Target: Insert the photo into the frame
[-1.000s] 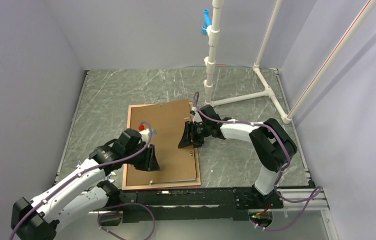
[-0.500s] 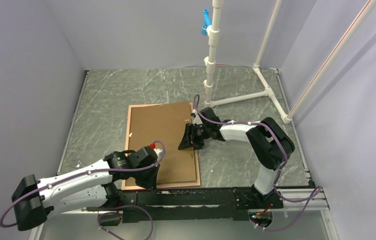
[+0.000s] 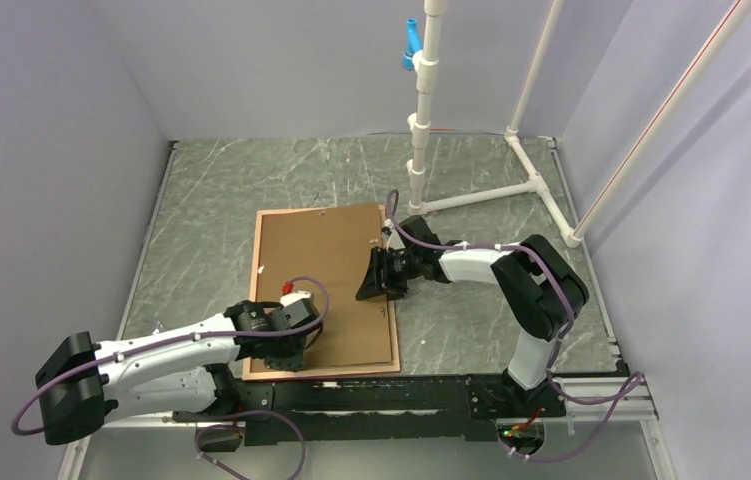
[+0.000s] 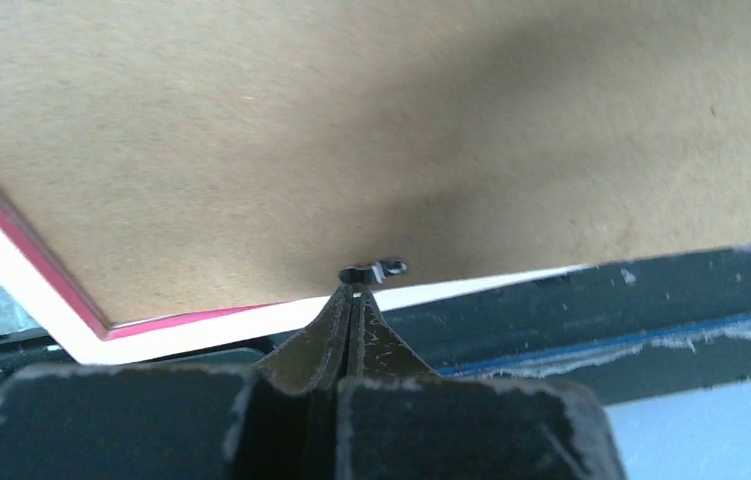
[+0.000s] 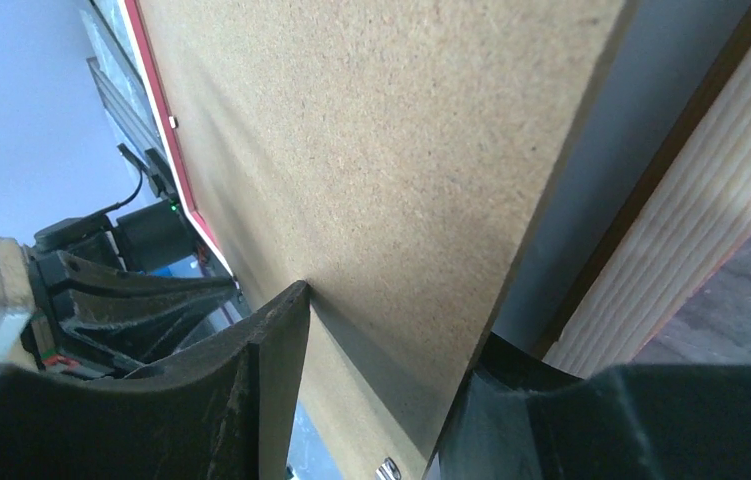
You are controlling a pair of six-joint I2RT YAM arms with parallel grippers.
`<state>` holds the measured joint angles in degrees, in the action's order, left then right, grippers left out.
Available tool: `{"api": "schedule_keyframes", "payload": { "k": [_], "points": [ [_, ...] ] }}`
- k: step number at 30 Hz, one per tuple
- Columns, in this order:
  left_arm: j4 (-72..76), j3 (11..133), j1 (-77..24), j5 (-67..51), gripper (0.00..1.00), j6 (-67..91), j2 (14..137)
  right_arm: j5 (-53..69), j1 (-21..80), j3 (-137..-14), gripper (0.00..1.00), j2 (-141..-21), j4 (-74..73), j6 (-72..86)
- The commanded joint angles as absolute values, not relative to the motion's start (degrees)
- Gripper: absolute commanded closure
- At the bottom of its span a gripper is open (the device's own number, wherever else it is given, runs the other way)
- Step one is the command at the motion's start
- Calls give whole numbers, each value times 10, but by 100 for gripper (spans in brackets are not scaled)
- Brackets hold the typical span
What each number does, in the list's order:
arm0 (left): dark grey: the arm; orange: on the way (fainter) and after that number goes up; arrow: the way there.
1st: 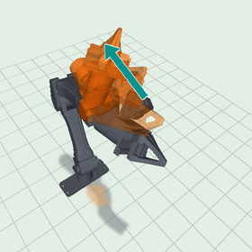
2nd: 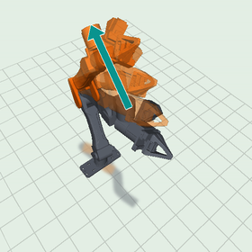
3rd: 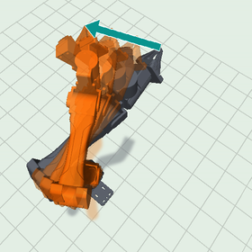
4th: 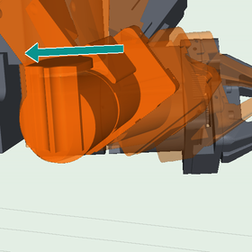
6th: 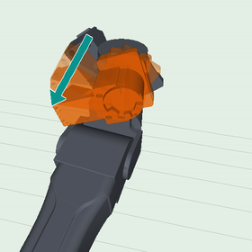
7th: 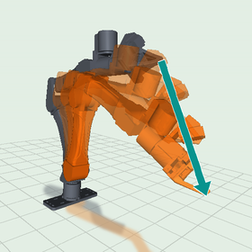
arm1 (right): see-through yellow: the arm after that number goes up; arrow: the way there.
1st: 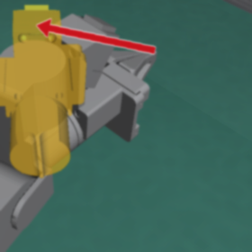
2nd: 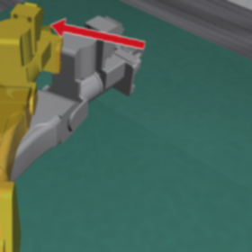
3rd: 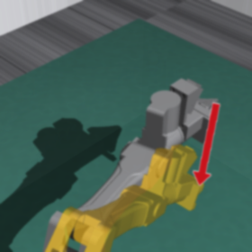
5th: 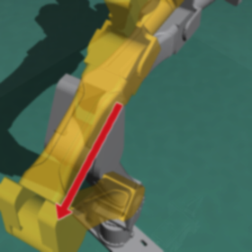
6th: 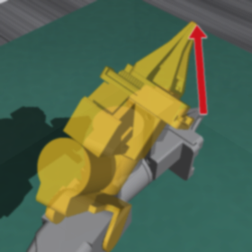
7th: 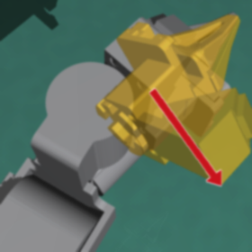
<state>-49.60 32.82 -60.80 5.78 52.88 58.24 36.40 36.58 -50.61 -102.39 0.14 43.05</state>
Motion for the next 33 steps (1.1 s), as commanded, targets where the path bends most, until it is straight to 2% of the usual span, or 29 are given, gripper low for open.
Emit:
{"api": "schedule_keyframes", "payload": {
  "k": [1, 6, 11, 12, 14, 17, 21, 23, 25, 33],
  "points": [
    [-526, 342, -610, 163, 100, 602, 579, 377, 370, -500, 52, -1012, 35, 427],
    [-575, 360, -610, 220, 100, 632, 591, 384, 370, -495, 52, -1018, 43, 430],
    [-568, 370, -610, 223, 100, 621, 572, 387, 370, -489, 52, -1019, 53, 435],
    [-560, 370, -610, 219, 97, 614, 563, 386, 370, -488, 52, -1019, 52, 435],
    [-540, 369, -609, 209, 88, 599, 533, 383, 371, -489, 52, -1019, 48, 433],
    [-512, 365, -592, 185, 70, 578, 493, 376, 377, -497, 50, -1016, 30, 422],
    [-481, 370, -548, 149, 37, 543, 445, 351, 389, -511, 36, -1010, 3, 410],
    [-482, 385, -529, 141, 26, 526, 432, 336, 394, -520, 30, -1008, -24, 403],
    [-498, 412, -510, 141, 19, 510, 432, 321, 399, -528, 24, -1004, -43, 399],
    [-559, 536, -470, 156, 12, 449, 485, 266, 411, -549, 1, -987, -104, 391]
  ]
}}
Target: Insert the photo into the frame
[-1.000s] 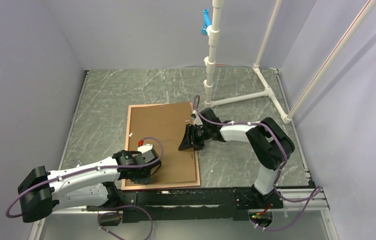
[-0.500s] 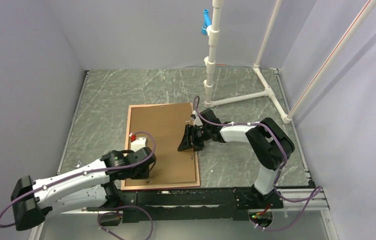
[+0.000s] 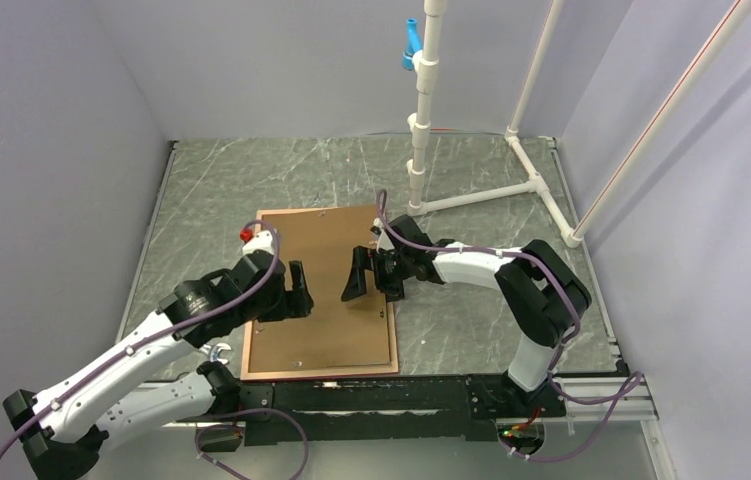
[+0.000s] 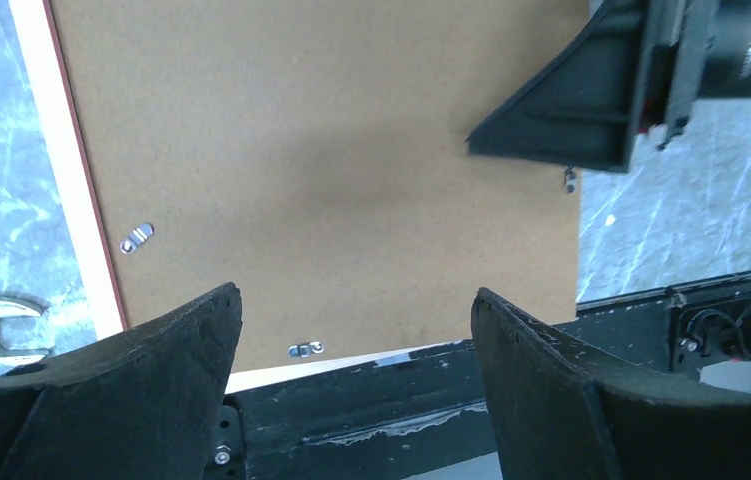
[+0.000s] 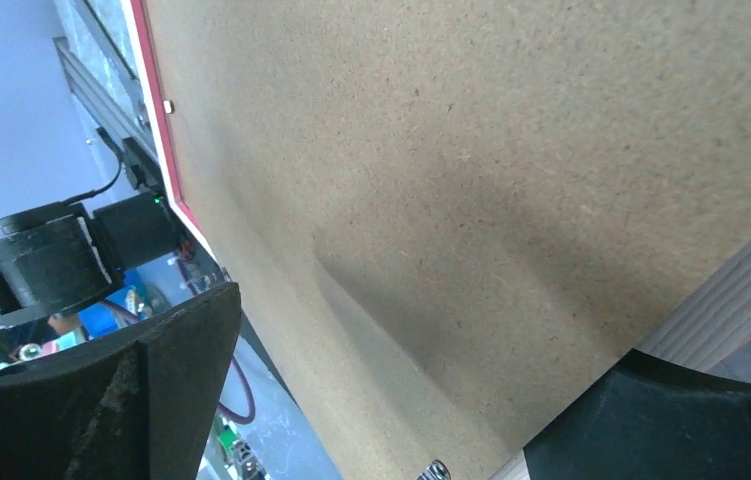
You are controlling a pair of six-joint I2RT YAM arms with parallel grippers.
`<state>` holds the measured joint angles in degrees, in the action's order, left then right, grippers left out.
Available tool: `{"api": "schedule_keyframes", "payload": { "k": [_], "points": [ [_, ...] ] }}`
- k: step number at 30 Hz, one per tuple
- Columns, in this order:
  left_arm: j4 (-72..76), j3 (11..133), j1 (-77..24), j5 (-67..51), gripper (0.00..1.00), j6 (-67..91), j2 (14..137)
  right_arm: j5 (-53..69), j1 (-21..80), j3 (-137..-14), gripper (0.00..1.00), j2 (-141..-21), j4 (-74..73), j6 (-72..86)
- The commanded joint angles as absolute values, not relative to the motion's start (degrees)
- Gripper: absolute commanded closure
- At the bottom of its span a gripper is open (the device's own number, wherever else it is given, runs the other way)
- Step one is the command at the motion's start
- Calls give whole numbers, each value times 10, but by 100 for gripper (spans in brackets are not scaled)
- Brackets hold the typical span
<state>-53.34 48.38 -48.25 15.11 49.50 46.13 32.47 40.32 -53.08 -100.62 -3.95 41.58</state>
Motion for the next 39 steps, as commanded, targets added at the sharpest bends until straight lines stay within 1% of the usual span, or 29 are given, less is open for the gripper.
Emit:
{"api": "schedule_keyframes", "payload": {
  "k": [1, 11, 16, 19, 23, 26, 29, 35, 39],
  "points": [
    [-565, 547, -467, 159, 11, 446, 493, 258, 414, -553, 0, -986, -114, 389],
    [-614, 632, -423, 163, 10, 402, 535, 162, 436, -592, 0, -970, -218, 384],
    [-613, 685, -387, 147, 9, 381, 545, 145, 444, -605, 0, -973, -241, 380],
    [-609, 696, -374, 134, 8, 379, 557, 134, 452, -614, 0, -972, -256, 378],
    [-588, 661, -369, 117, 8, 379, 569, 105, 457, -627, 0, -965, -302, 375],
    [-572, 625, -365, 104, 8, 381, 578, 71, 460, -623, 0, -940, -332, 380],
    [-557, 595, -355, 103, 7, 380, 584, 66, 459, -613, 0, -912, -340, 381],
    [-537, 525, -300, 90, 5, 375, 574, 63, 454, -612, 0, -889, -352, 375],
    [-517, 478, -250, 76, 5, 360, 560, 90, 423, -577, 0, -868, -323, 375]
  ]
}}
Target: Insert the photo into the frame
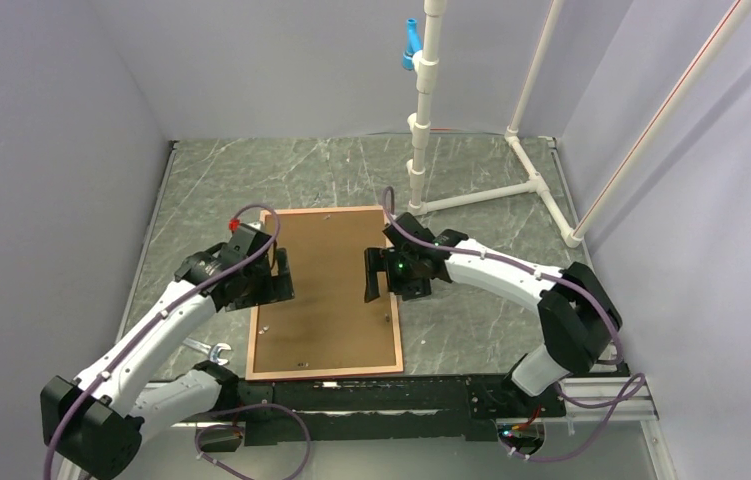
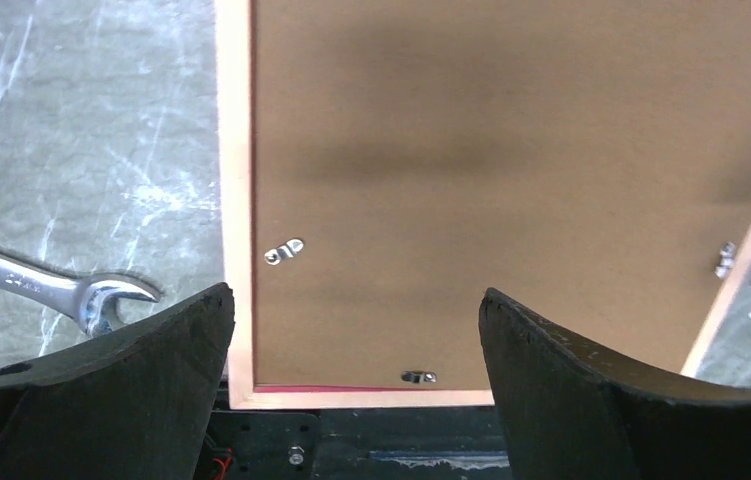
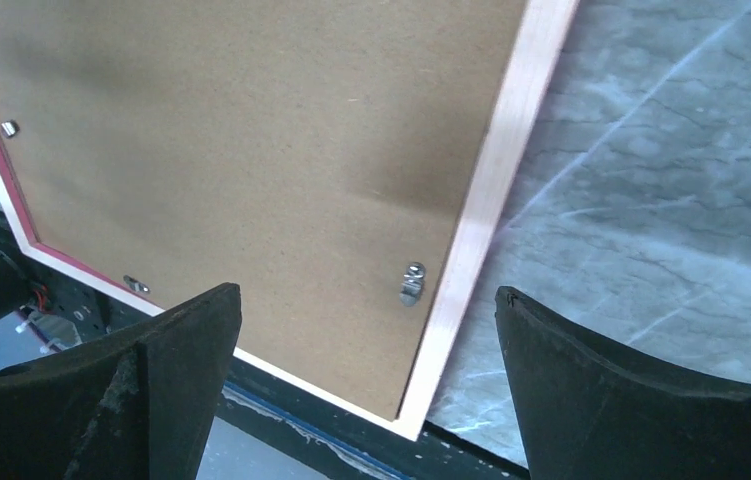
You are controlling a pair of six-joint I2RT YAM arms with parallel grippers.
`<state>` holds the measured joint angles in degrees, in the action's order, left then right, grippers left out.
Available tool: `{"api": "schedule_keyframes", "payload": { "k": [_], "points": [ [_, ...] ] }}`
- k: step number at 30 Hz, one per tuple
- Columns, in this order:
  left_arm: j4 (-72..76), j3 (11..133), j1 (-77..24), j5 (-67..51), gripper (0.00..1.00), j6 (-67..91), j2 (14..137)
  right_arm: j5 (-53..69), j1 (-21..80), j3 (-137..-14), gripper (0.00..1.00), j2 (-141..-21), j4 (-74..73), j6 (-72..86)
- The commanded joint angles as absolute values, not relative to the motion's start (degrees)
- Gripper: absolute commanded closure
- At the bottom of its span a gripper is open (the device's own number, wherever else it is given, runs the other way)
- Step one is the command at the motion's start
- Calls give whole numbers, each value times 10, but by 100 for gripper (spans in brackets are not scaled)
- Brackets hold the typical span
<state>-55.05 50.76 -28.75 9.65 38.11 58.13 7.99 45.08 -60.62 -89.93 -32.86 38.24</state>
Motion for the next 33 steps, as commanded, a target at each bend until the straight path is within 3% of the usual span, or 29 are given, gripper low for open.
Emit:
{"api": "schedule_keyframes", "payload": {
  "k": [1, 7, 10, 13, 20, 28, 33],
  "points": [
    [-510, 466, -236, 72, 5, 356, 559, 104, 411, -563, 0, -862, -310, 375],
    [-441, 386, -158, 16, 5, 335, 563, 166, 365, -493, 7, -854, -237, 377],
    [-403, 361, -145, -12, 5, 339, 577, 174, 364, -478, 19, -870, -212, 379],
    [-382, 348, -142, -23, 5, 338, 597, 181, 364, -476, 25, -892, -188, 381],
    [-355, 333, -141, -22, 6, 333, 628, 160, 366, -498, 59, -954, -181, 370],
    [-325, 325, -142, -51, 8, 319, 652, 58, 409, -546, 74, -1003, -247, 359],
    [-295, 315, -144, -89, 13, 319, 666, -9, 438, -559, 90, -1009, -299, 361]
  ]
}}
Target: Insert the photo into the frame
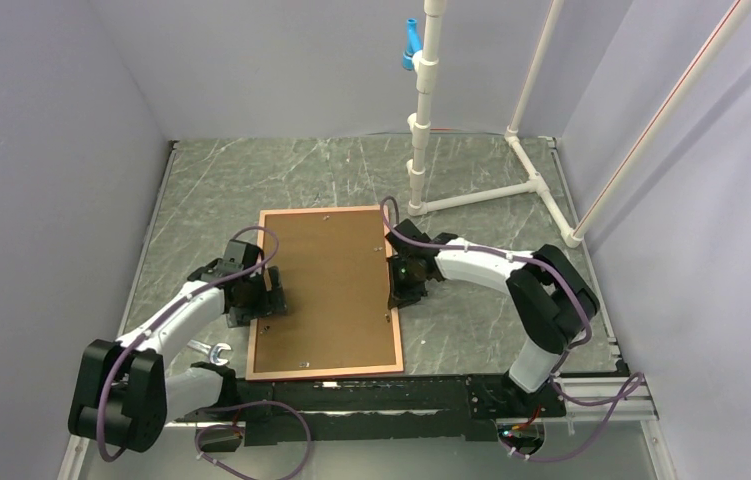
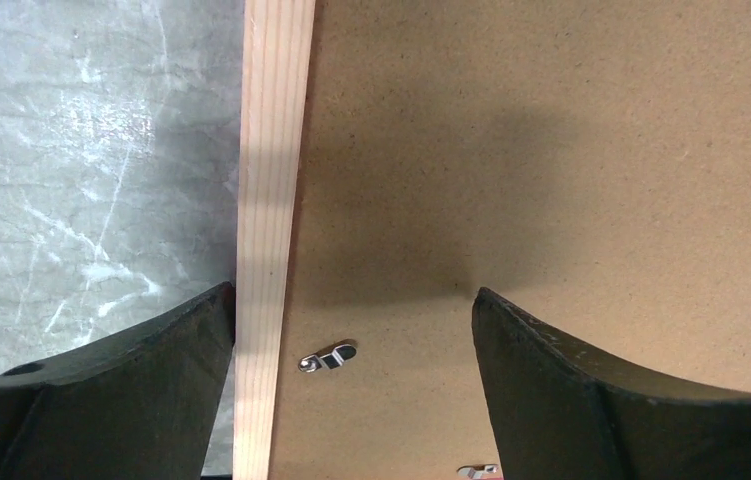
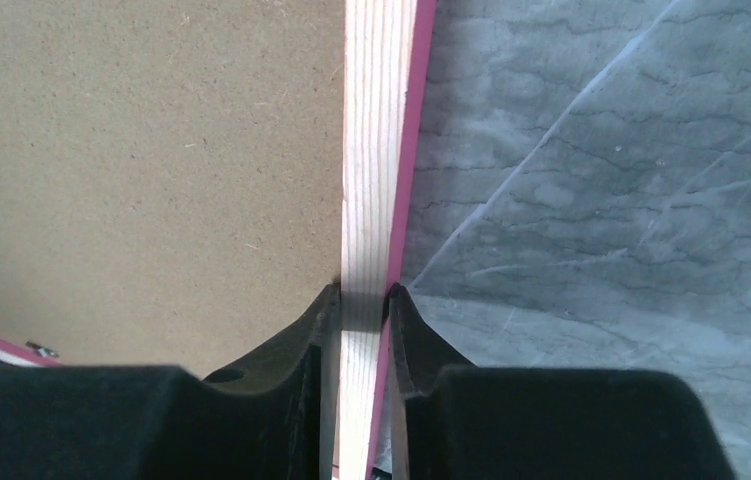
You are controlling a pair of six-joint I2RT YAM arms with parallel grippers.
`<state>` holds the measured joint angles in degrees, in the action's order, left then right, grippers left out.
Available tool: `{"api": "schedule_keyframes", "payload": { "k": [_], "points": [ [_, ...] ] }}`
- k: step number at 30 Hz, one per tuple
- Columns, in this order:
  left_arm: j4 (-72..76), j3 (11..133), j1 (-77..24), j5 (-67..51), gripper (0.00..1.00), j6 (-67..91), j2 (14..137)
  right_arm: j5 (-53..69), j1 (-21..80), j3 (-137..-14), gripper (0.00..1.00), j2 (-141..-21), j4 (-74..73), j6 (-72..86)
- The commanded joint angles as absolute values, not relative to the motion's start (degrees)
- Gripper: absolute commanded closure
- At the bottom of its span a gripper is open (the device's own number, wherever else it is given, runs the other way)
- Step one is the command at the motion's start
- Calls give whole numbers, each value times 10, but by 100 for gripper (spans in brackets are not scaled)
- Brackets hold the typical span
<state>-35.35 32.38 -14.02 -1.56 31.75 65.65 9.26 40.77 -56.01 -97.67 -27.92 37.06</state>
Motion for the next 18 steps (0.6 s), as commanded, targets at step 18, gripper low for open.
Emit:
{"api": "schedule_keyframes", "payload": {
  "k": [18],
  "points": [
    [-187, 372, -314, -132, 19, 425, 797, -50, 351, -451, 93, -891, -317, 366]
  ]
}}
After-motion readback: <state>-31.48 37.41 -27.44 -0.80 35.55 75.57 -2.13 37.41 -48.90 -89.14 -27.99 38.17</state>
